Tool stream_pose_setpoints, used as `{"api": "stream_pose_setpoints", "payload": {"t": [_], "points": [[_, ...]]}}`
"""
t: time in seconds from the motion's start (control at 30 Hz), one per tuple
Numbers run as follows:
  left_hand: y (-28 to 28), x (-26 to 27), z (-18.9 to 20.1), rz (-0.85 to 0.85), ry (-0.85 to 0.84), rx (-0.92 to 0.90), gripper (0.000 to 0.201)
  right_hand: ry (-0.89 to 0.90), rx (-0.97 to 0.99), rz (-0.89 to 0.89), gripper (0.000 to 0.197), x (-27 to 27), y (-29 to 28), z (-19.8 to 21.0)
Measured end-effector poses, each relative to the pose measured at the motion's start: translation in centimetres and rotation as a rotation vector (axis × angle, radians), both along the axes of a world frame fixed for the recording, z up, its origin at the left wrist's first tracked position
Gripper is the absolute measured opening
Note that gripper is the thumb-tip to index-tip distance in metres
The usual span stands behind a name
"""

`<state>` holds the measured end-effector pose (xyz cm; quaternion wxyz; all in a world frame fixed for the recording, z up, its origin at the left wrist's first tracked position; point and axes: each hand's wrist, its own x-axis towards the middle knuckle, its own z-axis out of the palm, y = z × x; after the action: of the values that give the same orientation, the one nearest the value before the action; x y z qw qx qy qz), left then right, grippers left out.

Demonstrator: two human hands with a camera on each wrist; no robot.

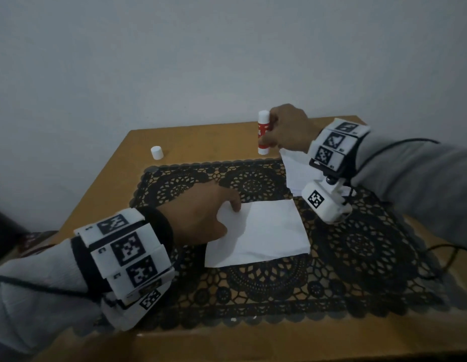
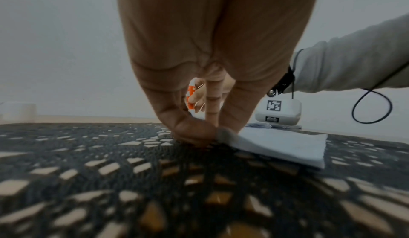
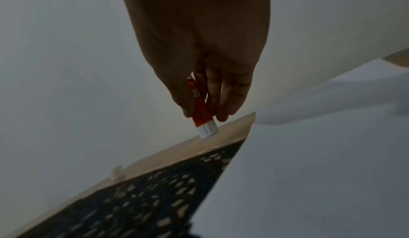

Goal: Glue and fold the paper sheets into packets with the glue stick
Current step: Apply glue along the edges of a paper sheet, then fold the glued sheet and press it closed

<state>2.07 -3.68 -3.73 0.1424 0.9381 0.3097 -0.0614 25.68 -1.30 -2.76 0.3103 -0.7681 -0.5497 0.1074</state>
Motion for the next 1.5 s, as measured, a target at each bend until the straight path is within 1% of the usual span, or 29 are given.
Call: {"api": "stream_pose_setpoints", "payload": {"t": [0.1, 0.27, 0.43, 0.5, 0.6, 0.67, 0.73, 0.8, 0.83, 0.93, 1.0, 1.03, 1.1, 1.2, 1.3, 1.5], "points": [[-0.1, 0.1, -0.2, -0.007, 0.016, 0.003, 0.040, -0.097, -0.038, 0.014, 0.033, 0.0, 1.1, -0.8], [-0.1, 0.5, -0.1, -0.014, 0.016, -0.006, 0.039, -0.148, -0.055, 0.022, 0.036, 0.4, 1.8, -1.2], [-0.3, 0.8, 0.2, -0.023, 0.050, 0.026, 0.039, -0.132, -0.052, 0.002, 0.039, 0.8, 1.9, -1.2], [-0.8, 0.7, 0.3, -0.044, 0.065, 0.066, 0.038, -0.136, -0.059, -0.019, 0.046, 0.7, 1.7, -1.2], [-1.4, 0.7, 0.2, -0.060, 0.084, 0.167, 0.039, -0.083, -0.076, -0.047, 0.064, 0.9, 0.6, -0.2], [-1.8, 0.6, 0.1, -0.066, 0.104, 0.232, 0.041, -0.061, -0.060, -0.053, 0.063, 1.4, -0.9, 1.1], [-2.2, 0.6, 0.1, -0.064, 0.121, 0.271, 0.042, -0.143, -0.049, -0.056, 0.049, 2.4, -3.1, 2.4], [-2.5, 0.6, 0.1, -0.047, 0.120, 0.267, 0.041, -0.305, -0.073, -0.032, 0.028, 3.8, -5.9, 3.4], [-2.8, 0.7, 0.2, -0.038, 0.120, 0.259, 0.040, -0.388, -0.106, -0.013, 0.022, 4.5, -7.5, 3.7], [-3.5, 1.0, 0.1, -0.044, 0.151, 0.258, 0.037, -0.640, -0.291, 0.087, 0.021, 6.4, -12.3, 4.0], [-3.9, 1.3, -0.1, -0.062, 0.177, 0.292, 0.035, -0.773, -0.474, 0.160, 0.027, 7.2, -15.2, 3.9], [-4.0, 1.3, -0.1, -0.066, 0.184, 0.299, 0.035, -0.810, -0.565, 0.181, 0.031, 7.5, -16.4, 3.8], [-3.8, 1.3, -0.2, -0.064, 0.192, 0.292, 0.033, -0.858, -0.705, 0.216, 0.040, 8.0, -18.1, 3.6], [-3.7, 1.3, -0.1, -0.061, 0.180, 0.282, 0.030, -0.959, -0.798, 0.272, 0.044, 8.6, -19.3, 2.9], [-3.7, 1.1, -0.2, -0.056, 0.182, 0.271, 0.030, -1.002, -0.794, 0.325, 0.040, 8.8, -19.4, 2.2], [-3.6, 0.7, -0.4, -0.048, 0.168, 0.245, 0.032, -0.986, -0.757, 0.361, 0.033, 8.9, -19.2, 1.3]]}}
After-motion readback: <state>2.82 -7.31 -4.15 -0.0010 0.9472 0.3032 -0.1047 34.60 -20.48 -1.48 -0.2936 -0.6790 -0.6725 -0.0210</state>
